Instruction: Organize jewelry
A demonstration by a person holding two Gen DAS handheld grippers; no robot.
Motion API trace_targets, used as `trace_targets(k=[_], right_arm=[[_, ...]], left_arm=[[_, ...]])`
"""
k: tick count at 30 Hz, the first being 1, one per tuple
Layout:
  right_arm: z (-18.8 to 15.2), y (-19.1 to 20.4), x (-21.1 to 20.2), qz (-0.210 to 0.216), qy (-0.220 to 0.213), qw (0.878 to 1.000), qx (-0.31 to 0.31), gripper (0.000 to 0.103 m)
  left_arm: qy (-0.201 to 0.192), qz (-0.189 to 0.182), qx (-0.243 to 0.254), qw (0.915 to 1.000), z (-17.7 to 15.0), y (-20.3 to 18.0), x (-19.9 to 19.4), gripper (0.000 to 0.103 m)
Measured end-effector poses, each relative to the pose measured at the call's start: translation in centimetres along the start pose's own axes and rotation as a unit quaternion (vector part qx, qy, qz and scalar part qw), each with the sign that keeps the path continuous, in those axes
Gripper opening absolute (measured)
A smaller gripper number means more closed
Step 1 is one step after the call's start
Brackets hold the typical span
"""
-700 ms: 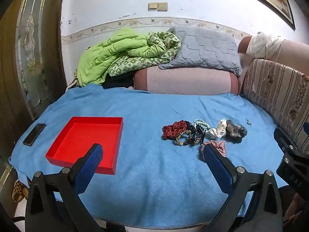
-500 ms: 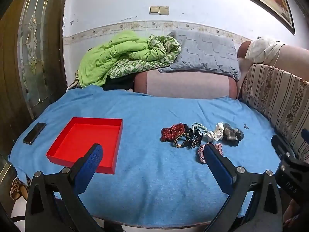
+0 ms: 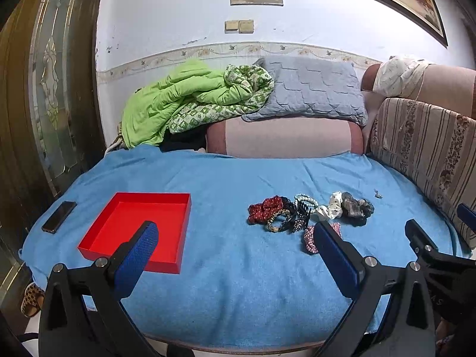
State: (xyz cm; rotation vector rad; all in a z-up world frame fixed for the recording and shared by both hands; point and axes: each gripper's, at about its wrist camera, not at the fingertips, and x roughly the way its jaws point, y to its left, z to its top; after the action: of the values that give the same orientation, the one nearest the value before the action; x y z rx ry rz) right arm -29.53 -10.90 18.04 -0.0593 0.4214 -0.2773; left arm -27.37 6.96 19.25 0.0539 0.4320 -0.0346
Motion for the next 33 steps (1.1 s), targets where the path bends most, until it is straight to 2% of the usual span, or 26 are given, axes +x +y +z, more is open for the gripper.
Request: trace_targets(k=[11,23,33], right_arm=[[-0.4,0.0,0.3,0.0,0.006,1.0,0.005,0.103],[-0.7,-0.7,1.5,0.012,0.021,0.999,0.047,0.103],[-1.0,-0.5,2.4,0.014,0.036,0.999,0.034,0.103]], left_arm=[[-0.003,-0.003,0.005,1.0,-0.1,-0.2,-0.4,0.103],[0.001,-0.008,0.012,0.9999,0.0,-0.6,-0.2,0.103],[0.011,-0.016,0.022,0.9996,-0.4,-1.0,1.1,0.103]])
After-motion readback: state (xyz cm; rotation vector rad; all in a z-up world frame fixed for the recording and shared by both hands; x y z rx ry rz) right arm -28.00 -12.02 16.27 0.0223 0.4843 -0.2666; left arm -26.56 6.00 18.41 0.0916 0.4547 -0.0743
